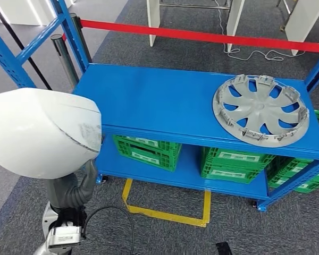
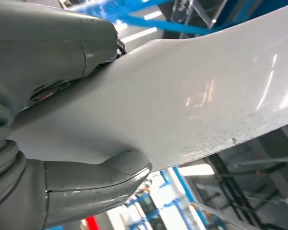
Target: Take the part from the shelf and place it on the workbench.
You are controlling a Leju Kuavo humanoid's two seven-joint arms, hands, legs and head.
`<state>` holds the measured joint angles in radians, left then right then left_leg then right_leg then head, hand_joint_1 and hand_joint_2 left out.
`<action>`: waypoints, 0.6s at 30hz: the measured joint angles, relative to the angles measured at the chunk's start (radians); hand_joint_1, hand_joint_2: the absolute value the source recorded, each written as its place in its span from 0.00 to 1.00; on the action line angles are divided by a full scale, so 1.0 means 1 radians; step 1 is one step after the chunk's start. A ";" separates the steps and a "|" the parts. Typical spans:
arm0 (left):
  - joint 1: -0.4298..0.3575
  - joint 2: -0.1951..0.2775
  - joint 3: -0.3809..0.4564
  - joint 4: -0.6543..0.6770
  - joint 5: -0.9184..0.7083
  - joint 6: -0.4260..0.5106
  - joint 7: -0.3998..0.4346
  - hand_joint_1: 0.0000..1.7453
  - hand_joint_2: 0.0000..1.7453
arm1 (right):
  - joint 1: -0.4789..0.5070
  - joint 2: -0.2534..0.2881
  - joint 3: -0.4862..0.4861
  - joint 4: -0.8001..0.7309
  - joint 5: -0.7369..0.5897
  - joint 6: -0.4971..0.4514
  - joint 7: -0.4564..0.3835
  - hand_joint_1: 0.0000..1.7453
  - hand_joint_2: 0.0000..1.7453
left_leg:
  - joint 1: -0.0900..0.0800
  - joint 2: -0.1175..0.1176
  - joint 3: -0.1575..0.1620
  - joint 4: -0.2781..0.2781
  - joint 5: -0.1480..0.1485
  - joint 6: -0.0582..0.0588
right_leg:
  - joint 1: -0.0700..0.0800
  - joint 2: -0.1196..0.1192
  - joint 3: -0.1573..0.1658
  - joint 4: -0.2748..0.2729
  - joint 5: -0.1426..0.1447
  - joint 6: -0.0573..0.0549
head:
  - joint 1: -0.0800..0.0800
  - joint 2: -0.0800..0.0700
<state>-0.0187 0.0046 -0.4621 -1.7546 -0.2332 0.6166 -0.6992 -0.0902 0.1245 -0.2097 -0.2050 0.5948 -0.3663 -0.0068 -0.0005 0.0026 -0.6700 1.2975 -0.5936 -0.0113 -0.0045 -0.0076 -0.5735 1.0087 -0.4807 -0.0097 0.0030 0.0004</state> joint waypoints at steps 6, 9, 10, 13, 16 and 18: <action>0.043 0.000 0.053 -0.023 0.011 0.003 -0.001 1.00 1.00 | -0.004 0.000 -0.051 -0.002 -0.073 0.006 -0.086 0.00 1.00 | -0.009 -0.002 0.212 -0.311 0.049 0.024 | 0.004 0.000 -0.046 0.004 0.050 0.023 | 0.001 0.000; 0.059 -0.001 0.071 -0.025 0.019 -0.004 -0.001 1.00 1.00 | 0.003 0.000 -0.079 -0.002 -0.096 0.044 -0.117 0.00 1.00 | -0.011 0.002 0.189 -0.326 0.079 0.041 | -0.003 0.002 -0.062 0.017 0.034 0.041 | 0.001 0.000; 0.062 -0.002 0.076 -0.026 0.020 -0.006 -0.001 1.00 1.00 | 0.005 0.000 -0.086 -0.002 -0.100 0.051 -0.124 0.00 1.00 | -0.010 0.003 0.177 -0.329 0.092 0.048 | -0.004 0.004 -0.075 0.047 -0.006 0.044 | 0.002 0.000; 0.071 -0.005 0.086 -0.026 0.022 -0.011 -0.001 1.00 1.00 | 0.005 0.000 -0.104 -0.002 -0.111 0.065 -0.134 0.00 1.00 | -0.012 0.005 0.130 -0.327 0.129 0.058 | -0.006 0.006 -0.115 0.225 -0.144 0.051 | 0.007 0.000; 0.077 -0.007 0.094 -0.026 0.022 -0.019 -0.001 1.00 1.00 | 0.005 0.000 -0.121 -0.002 -0.131 0.085 -0.140 0.00 1.00 | -0.013 0.006 0.077 -0.319 0.165 0.055 | -0.006 0.005 -0.072 0.266 -0.100 0.054 | 0.007 0.000; 0.081 -0.008 0.099 -0.026 0.022 -0.024 -0.001 1.00 1.00 | 0.004 0.000 -0.137 -0.002 -0.149 0.095 -0.142 0.00 1.00 | -0.013 0.005 0.048 -0.308 0.184 0.049 | -0.005 0.005 0.036 0.137 -0.061 0.050 | 0.008 0.000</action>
<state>0.0620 -0.0032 -0.3626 -1.7811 -0.2113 0.5928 -0.7004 -0.0866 0.1247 -0.3465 -0.2073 0.4461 -0.2717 -0.1484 -0.0140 0.0078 -0.6219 0.9895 -0.4096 0.0375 -0.0092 -0.0023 -0.5373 1.1457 -0.5418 0.0404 0.0109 0.0004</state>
